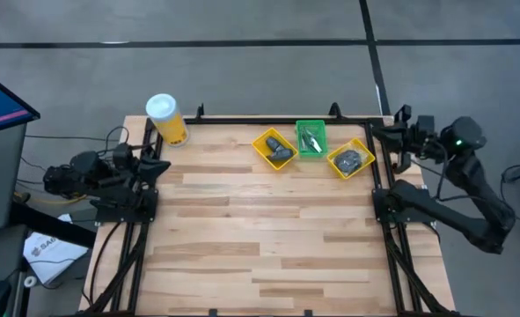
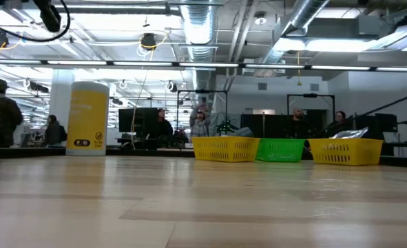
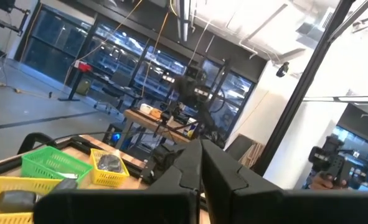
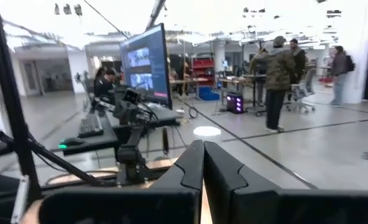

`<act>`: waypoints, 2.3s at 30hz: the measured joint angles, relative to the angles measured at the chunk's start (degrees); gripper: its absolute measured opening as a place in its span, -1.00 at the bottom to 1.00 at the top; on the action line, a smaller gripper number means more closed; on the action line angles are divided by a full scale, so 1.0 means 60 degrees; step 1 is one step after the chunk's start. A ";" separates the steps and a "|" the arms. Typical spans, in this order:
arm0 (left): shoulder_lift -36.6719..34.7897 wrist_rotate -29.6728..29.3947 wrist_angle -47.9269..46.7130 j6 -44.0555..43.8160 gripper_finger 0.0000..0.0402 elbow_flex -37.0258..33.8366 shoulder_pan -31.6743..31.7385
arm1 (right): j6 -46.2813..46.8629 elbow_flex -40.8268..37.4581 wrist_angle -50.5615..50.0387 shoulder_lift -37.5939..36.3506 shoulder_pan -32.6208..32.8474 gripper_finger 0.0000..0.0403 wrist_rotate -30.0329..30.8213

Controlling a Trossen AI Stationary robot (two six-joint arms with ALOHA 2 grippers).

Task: Pick & Place Travel size toiletries
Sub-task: Return to Home Position

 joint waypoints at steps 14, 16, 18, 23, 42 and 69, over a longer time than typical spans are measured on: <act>-0.0333 0.0655 0.0116 -0.0135 -1.00 -0.1155 0.0002 | 0.1376 -0.3390 0.2261 -0.2042 0.0000 -1.00 -0.0126; -0.0333 0.0863 0.0137 -0.0128 -1.00 -0.1359 0.0002 | 0.1539 -0.3773 0.2543 -0.2224 0.0006 -1.00 -0.0181; -0.0336 0.0900 0.0326 -0.0099 -1.00 -0.1601 0.0000 | 0.1655 -0.4165 0.2960 -0.2416 0.0007 -1.00 -0.0392; -0.0340 0.0914 0.1179 -0.0095 -1.00 -0.2531 0.0002 | 0.2208 -0.5432 0.4009 -0.2858 0.0007 -1.00 -0.0628; -0.0319 0.1493 0.2681 0.0373 -1.00 -0.3845 -0.0001 | 0.1997 -0.7976 0.6704 -0.3159 0.0619 -1.00 -0.0746; -0.0304 0.1300 0.2772 0.0860 -0.98 -0.3845 0.0001 | 0.2112 -0.7987 0.6742 -0.3159 0.1767 -1.00 -0.0871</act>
